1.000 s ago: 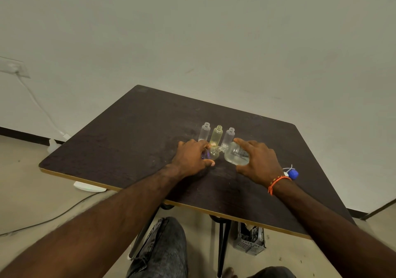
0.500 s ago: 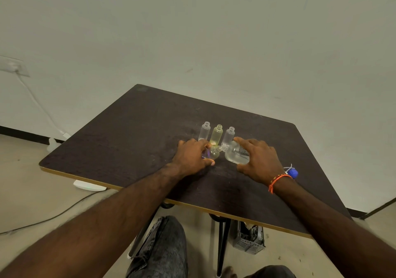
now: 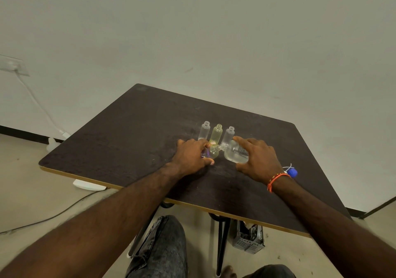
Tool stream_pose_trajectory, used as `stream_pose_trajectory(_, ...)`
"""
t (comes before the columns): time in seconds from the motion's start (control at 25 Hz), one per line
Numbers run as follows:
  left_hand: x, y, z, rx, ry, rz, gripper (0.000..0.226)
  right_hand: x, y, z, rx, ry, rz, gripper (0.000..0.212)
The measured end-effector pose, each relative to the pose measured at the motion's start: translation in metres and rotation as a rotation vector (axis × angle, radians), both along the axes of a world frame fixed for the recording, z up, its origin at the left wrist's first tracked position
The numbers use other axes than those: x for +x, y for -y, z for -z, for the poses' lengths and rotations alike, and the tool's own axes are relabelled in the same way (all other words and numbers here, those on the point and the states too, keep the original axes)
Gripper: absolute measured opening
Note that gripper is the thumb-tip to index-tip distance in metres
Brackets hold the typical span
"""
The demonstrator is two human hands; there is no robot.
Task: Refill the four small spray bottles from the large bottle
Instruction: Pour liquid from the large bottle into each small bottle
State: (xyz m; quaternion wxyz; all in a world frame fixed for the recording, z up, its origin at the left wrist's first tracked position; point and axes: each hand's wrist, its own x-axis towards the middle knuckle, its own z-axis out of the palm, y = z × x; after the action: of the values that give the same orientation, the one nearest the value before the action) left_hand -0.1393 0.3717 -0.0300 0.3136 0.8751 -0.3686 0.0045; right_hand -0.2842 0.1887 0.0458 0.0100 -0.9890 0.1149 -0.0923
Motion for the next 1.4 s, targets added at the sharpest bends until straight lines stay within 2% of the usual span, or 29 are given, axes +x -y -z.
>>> stream_pose_trajectory(1.4,-0.0017,-0.0008,-0.0038,0.035,0.034,0.005,0.054,0.0006,0.0015,-0.0037,-0.038,-0.005,-0.012,0.085)
